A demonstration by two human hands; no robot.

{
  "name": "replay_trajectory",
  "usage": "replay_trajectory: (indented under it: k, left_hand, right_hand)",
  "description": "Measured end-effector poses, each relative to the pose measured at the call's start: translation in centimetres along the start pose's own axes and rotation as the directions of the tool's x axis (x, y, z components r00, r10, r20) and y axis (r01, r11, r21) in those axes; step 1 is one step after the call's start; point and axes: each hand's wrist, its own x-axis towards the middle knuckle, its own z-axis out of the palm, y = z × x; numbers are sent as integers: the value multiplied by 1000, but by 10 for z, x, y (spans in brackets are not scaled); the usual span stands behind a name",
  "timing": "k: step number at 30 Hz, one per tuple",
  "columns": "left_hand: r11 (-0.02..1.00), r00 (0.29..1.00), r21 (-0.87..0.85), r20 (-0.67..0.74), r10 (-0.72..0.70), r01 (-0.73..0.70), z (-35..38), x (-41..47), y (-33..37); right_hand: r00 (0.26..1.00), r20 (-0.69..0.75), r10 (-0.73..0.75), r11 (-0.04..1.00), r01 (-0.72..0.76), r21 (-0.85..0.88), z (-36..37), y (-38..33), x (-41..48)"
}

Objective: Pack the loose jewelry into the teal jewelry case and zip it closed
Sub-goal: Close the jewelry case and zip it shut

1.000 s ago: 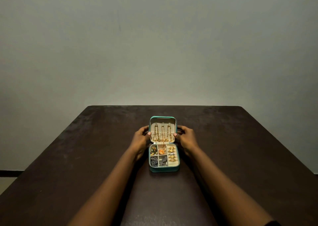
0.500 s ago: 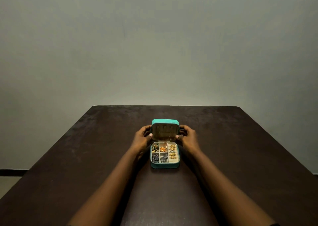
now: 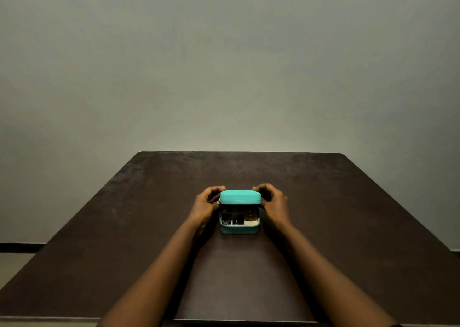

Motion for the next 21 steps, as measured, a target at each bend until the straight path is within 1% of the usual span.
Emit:
replay_trajectory:
  k: [4,7,11,15,17,21]
  left_hand:
    - [999,1000,-40,-8,-24,23,-2,-2,-6]
    - [999,999,-35,-8,-37,36,-2,-4,-8]
    - [999,997,-30,-60,-42,40,-2,-5,-8]
    - [997,992,-13,-101,-72,71,-6,-1,-8]
    - [998,993,21,-102,-62,65,-6,0,-6]
    - [995,993,97,-115,-27,38,-4,6,-4]
  right_hand:
    - [1000,-4,18,998,-18,53,1,4,-6]
    - [1000,6,29,998,-29,50,1,6,-8]
    - [999,4,38,998,-38,46,0,4,-11]
    - [999,-31,16,999,-17,-41,1,6,-10]
    - [1000,-15,7,998,-8,-62,2,7,-9]
    - [998,38,-50,975,57,-213,-1,8,-6]
